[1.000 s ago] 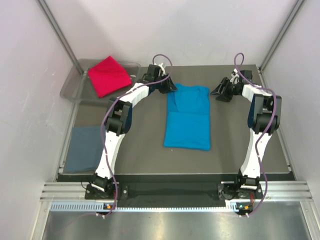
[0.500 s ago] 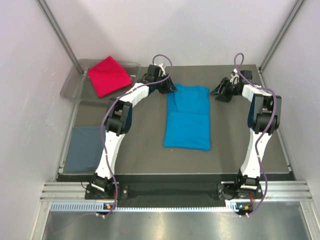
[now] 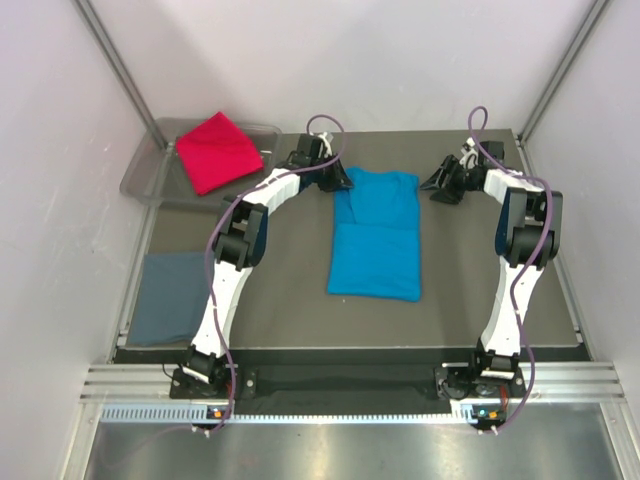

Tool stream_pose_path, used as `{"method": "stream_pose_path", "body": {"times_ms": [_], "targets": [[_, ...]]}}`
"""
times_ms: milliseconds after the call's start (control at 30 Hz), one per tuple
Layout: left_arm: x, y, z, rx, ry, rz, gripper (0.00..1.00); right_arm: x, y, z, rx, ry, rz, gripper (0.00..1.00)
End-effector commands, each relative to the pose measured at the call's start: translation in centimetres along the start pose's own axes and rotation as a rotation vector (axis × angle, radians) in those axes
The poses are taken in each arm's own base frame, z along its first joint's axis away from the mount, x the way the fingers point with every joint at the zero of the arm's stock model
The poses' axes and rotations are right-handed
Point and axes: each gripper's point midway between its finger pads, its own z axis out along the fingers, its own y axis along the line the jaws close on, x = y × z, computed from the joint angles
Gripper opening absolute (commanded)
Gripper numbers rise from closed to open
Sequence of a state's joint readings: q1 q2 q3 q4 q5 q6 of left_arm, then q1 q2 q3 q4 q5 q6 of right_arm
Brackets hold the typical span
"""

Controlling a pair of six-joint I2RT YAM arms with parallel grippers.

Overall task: Fold and stack the t-shirts
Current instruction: Fold the tshirt

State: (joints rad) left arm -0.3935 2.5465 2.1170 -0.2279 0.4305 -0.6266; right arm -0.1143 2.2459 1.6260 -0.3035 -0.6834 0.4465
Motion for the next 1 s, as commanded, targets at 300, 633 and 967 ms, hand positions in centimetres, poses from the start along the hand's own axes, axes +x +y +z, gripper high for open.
{"method": "stream_pose_path", "body": {"times_ms": [300, 633, 967], "targets": [[-3.0, -3.4, -1.7, 0.051, -0.077, 0.039, 0.0, -0.5, -0.8, 0.6, 0.016, -0.006, -0.006, 0.56], [-4.3, -5.2, -4.0, 0.039, -0.132, 0.062, 0.0, -0.6, -0.8, 0.6, 0.02, -0.009, -0.002, 0.56], [-4.3, -5.2, -5.3, 0.011, -0.148, 0.072, 0.0, -0.4, -1.0, 0.6, 0.029, -0.005, 0.002, 0.56]]}}
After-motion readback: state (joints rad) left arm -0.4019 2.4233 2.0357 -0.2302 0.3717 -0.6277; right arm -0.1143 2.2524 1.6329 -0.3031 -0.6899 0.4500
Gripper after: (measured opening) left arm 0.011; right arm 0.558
